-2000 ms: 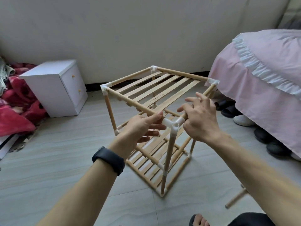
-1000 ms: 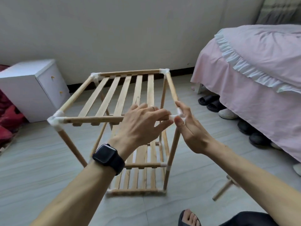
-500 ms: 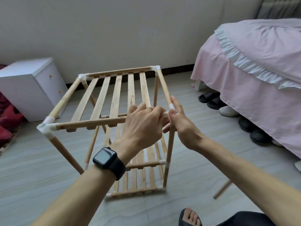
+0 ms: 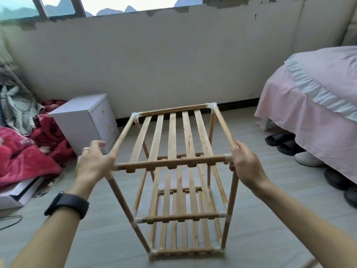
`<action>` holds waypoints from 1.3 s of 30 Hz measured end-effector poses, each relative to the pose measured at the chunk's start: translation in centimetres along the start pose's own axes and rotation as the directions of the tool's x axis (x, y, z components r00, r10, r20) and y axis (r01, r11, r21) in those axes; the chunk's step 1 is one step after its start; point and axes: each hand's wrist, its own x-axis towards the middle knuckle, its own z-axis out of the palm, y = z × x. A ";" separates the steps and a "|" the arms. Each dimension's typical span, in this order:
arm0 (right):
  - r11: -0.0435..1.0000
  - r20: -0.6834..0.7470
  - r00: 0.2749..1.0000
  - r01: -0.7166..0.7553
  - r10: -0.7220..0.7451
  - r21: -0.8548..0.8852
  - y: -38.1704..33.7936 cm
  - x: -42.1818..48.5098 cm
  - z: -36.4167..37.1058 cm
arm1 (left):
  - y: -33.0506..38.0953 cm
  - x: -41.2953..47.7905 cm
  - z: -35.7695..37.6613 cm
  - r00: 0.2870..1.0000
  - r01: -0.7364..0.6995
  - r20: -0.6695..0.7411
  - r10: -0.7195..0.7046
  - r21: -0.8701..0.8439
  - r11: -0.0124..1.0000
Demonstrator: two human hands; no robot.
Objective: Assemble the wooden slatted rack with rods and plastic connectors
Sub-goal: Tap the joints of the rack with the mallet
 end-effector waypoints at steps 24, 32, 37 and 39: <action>0.987 -0.122 0.979 -0.160 0.161 0.020 -1.0 1.8 -0.7 | 1.8 -5.3 3.1 0.946 0.260 0.318 -0.057 -0.645 0.719; 0.831 -0.344 0.938 -0.171 -0.026 -0.529 -2.0 3.1 -2.0 | 1.0 -7.5 -1.6 0.701 0.183 0.696 0.153 -0.383 0.905; 0.681 -0.090 0.915 0.225 -0.394 -0.697 -5.3 -2.0 3.7 | 2.6 -7.8 -2.0 0.653 -0.121 0.749 0.112 -0.043 0.992; 0.575 0.196 0.880 0.437 -0.433 -0.692 -6.9 -5.9 6.7 | 3.0 -6.3 -1.9 0.773 -0.157 0.626 0.098 0.039 0.987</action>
